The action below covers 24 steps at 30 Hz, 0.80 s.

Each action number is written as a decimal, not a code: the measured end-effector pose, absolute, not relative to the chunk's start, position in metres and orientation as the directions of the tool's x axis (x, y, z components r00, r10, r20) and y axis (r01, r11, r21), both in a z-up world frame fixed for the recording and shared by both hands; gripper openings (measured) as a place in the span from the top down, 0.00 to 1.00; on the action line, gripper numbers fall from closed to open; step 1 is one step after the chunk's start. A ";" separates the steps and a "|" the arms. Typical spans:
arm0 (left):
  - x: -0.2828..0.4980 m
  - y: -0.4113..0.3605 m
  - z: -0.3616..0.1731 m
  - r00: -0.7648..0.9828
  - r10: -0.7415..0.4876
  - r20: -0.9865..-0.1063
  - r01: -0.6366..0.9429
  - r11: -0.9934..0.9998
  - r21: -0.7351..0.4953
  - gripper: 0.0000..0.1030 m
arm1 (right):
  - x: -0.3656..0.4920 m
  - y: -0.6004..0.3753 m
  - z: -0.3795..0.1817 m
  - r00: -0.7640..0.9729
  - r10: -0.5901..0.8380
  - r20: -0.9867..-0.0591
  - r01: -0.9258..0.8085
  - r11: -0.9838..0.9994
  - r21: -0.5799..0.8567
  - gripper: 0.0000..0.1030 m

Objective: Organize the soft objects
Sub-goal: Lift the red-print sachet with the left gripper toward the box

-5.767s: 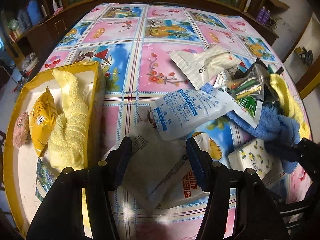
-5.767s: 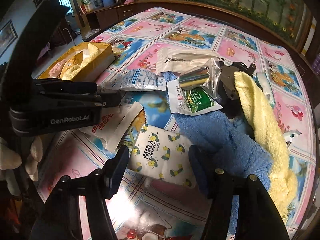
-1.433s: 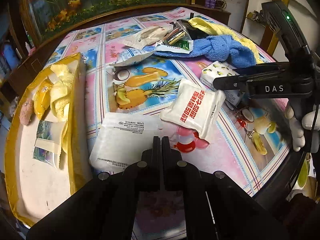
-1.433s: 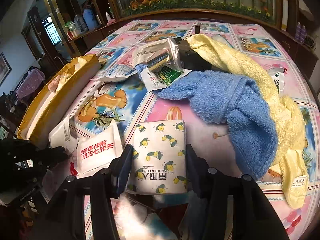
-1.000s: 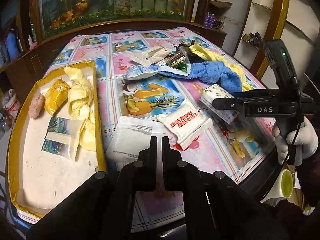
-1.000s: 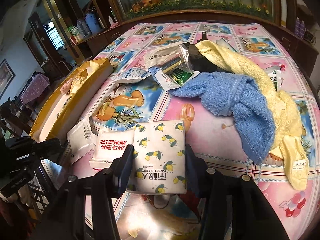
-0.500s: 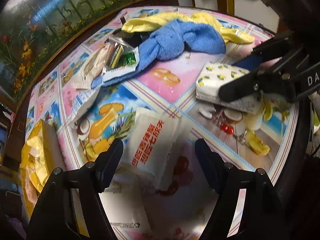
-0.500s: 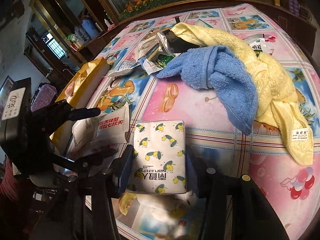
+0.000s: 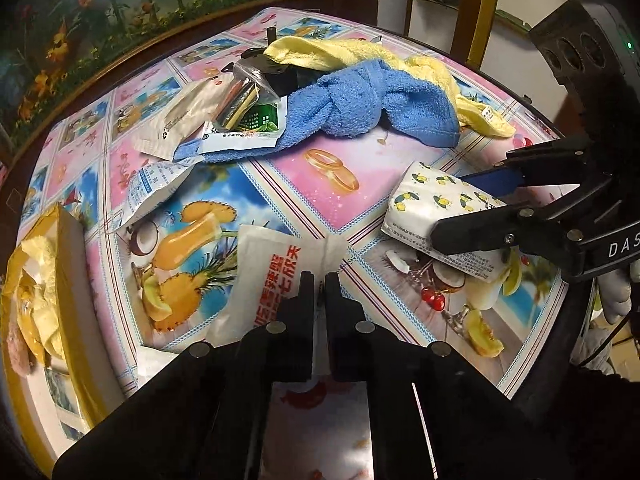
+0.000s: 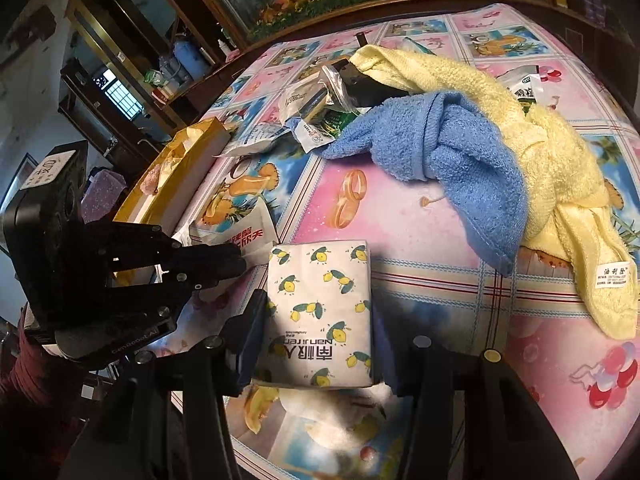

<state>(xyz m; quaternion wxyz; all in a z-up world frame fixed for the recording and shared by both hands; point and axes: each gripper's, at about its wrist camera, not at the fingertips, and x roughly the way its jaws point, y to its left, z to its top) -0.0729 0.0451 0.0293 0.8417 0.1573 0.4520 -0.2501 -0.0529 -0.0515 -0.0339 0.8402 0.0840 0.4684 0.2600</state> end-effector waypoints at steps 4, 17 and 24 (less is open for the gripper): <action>-0.076 0.057 0.039 0.490 -0.309 -0.815 0.525 0.851 -0.007 0.96 | -0.059 -0.050 -0.026 0.441 0.510 -0.739 -0.370 0.853 0.368 0.52; -0.063 0.057 0.020 0.503 -0.156 -0.850 0.579 0.791 0.197 0.33 | -0.058 -0.043 -0.027 0.432 0.527 -0.732 -0.376 0.843 0.385 0.52; -0.049 0.051 0.027 0.428 -0.195 -0.883 0.600 0.791 0.116 0.62 | -0.056 -0.048 -0.029 0.421 0.551 -0.721 -0.374 0.829 0.415 0.52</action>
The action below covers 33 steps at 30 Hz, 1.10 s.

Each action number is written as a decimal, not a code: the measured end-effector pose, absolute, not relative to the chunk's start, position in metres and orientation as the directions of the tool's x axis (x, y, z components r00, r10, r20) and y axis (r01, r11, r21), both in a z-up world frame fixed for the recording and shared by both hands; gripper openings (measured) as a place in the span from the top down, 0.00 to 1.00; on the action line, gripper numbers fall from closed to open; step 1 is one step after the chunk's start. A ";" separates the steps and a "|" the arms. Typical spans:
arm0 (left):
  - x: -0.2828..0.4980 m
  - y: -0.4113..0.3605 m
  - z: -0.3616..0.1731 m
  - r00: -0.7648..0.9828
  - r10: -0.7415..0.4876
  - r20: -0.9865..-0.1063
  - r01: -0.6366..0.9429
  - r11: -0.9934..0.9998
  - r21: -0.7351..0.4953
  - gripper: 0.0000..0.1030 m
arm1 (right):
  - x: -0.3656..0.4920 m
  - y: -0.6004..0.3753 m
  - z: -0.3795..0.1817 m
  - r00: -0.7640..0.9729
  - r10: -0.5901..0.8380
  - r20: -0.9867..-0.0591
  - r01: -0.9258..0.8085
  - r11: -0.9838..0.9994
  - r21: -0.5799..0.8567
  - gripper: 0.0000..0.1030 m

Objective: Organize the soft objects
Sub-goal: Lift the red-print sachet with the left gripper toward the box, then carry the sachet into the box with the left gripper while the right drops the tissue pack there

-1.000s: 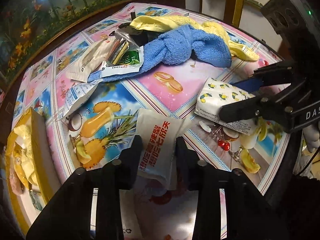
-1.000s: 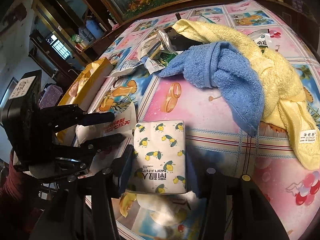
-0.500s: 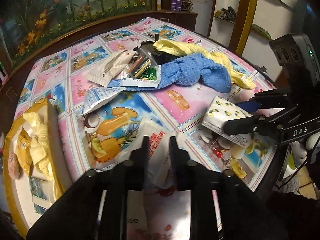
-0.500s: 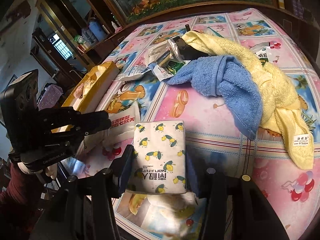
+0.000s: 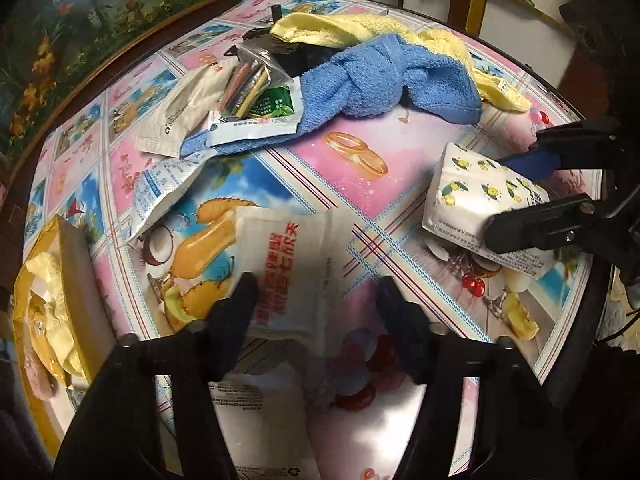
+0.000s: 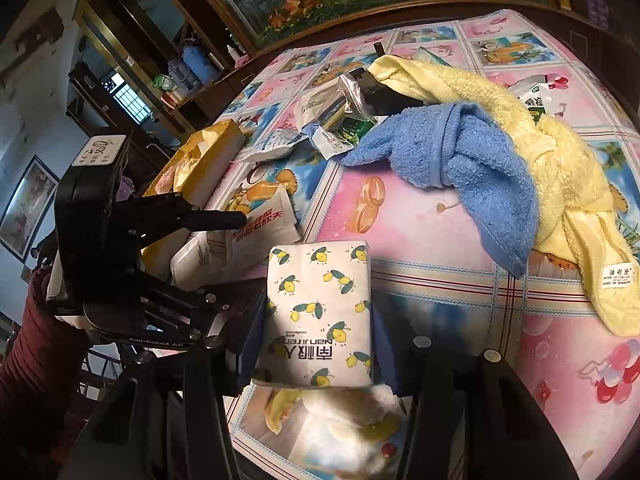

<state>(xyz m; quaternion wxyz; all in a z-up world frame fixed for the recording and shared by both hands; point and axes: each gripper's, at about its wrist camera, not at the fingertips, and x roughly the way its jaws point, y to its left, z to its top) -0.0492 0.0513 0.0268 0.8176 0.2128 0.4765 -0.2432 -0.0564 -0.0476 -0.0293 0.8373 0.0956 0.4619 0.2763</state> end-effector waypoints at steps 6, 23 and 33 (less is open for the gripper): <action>-0.038 0.068 0.036 0.381 -0.264 -0.886 0.546 0.837 -0.015 0.93 | -0.056 -0.051 -0.032 0.412 0.560 -0.719 -0.367 0.824 0.431 0.52; -0.005 0.055 0.010 0.328 -0.251 -0.911 0.605 0.796 -0.001 0.23 | -0.055 -0.058 -0.031 0.429 0.580 -0.693 -0.372 0.812 0.449 0.52; -0.021 0.032 0.015 0.308 -0.302 -0.902 0.635 0.771 -0.041 0.62 | -0.053 -0.065 -0.035 0.427 0.589 -0.686 -0.363 0.807 0.467 0.52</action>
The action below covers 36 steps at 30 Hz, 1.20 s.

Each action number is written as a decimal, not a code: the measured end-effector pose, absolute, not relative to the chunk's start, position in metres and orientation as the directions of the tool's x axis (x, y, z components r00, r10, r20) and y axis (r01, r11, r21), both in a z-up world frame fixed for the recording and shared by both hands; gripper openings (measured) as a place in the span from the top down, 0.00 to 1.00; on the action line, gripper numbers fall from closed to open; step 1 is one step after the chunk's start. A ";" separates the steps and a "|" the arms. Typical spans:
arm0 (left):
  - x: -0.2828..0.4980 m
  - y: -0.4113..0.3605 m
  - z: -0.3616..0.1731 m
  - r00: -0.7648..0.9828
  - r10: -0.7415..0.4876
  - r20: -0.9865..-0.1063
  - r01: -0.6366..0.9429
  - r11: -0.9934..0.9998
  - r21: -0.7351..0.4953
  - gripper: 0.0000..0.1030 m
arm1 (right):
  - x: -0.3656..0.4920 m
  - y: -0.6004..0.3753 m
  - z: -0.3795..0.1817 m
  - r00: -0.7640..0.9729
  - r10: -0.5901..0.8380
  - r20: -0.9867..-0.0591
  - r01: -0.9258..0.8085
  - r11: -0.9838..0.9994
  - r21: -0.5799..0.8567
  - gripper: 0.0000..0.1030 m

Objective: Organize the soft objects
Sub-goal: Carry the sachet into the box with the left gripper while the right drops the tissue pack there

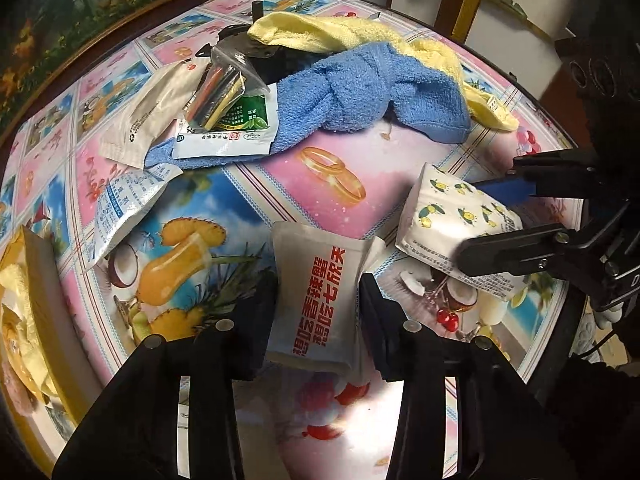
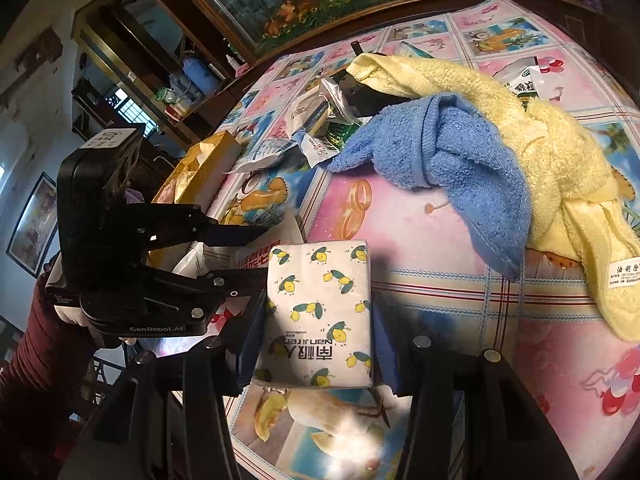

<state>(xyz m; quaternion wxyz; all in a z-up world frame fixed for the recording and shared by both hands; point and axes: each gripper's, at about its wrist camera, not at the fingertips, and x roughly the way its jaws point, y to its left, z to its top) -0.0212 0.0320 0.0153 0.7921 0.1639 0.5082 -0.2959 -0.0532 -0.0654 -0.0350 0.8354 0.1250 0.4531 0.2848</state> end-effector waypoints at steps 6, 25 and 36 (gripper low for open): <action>-0.042 0.054 0.031 0.319 -0.412 -0.854 0.572 0.802 -0.173 0.63 | -0.057 -0.072 -0.030 0.445 0.582 -0.681 -0.357 0.812 0.461 0.52; -0.091 0.265 0.086 0.646 -0.139 -0.751 0.103 0.990 -0.095 0.62 | -0.048 0.104 0.042 0.325 0.690 -0.647 -0.625 0.670 0.400 0.52; -0.073 0.324 0.052 0.626 -0.027 -0.780 -0.067 0.994 -0.088 0.59 | -0.039 0.233 0.005 0.180 0.631 -0.754 -0.716 0.610 0.339 0.52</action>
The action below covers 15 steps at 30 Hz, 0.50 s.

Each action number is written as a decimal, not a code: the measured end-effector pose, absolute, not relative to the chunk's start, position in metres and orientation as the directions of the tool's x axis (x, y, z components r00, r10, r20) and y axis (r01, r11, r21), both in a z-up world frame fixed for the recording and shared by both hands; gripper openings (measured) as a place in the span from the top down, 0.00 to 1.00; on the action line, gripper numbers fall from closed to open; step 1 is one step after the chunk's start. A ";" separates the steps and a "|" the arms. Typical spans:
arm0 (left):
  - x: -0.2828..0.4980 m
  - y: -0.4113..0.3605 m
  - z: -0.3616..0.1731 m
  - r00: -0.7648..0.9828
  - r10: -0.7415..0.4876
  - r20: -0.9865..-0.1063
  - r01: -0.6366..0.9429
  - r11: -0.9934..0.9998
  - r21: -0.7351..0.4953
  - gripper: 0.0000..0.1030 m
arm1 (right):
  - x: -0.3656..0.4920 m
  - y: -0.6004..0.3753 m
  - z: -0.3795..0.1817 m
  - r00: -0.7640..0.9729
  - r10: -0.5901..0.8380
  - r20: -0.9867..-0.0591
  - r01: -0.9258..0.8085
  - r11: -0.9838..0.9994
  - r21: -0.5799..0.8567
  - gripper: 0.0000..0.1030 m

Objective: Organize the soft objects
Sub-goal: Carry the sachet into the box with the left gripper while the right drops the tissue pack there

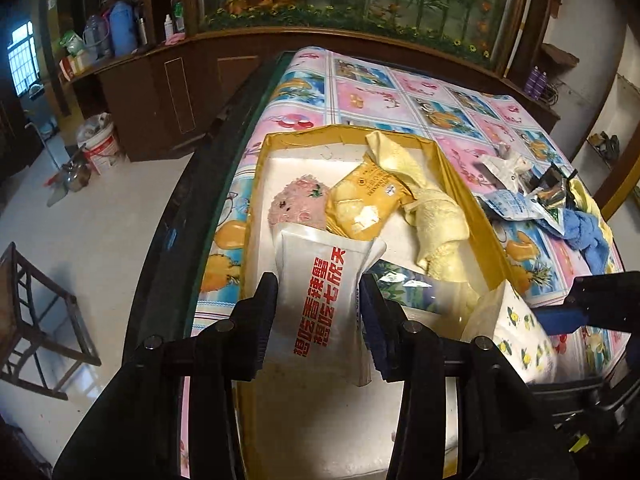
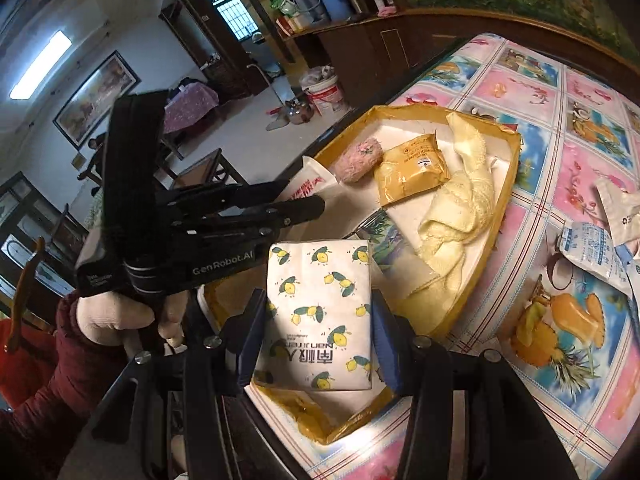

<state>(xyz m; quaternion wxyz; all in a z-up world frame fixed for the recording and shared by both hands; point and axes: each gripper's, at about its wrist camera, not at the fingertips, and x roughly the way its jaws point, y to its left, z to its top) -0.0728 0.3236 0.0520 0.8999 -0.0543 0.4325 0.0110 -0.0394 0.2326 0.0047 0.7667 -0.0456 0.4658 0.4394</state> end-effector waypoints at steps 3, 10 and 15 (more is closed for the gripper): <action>-0.074 0.334 0.051 0.635 -0.055 -0.771 -0.077 0.988 -0.134 0.51 | -0.033 0.247 -0.012 0.159 0.608 -0.778 -0.713 0.616 0.335 0.52; -0.079 0.341 0.052 0.648 -0.073 -0.758 -0.095 0.980 -0.175 0.47 | -0.023 0.263 -0.030 0.205 0.569 -0.797 -0.711 0.645 0.278 0.43; -0.080 0.333 0.053 0.630 -0.048 -0.775 -0.090 0.987 -0.135 0.47 | -0.020 0.254 -0.022 0.203 0.604 -0.771 -0.698 0.642 0.319 0.37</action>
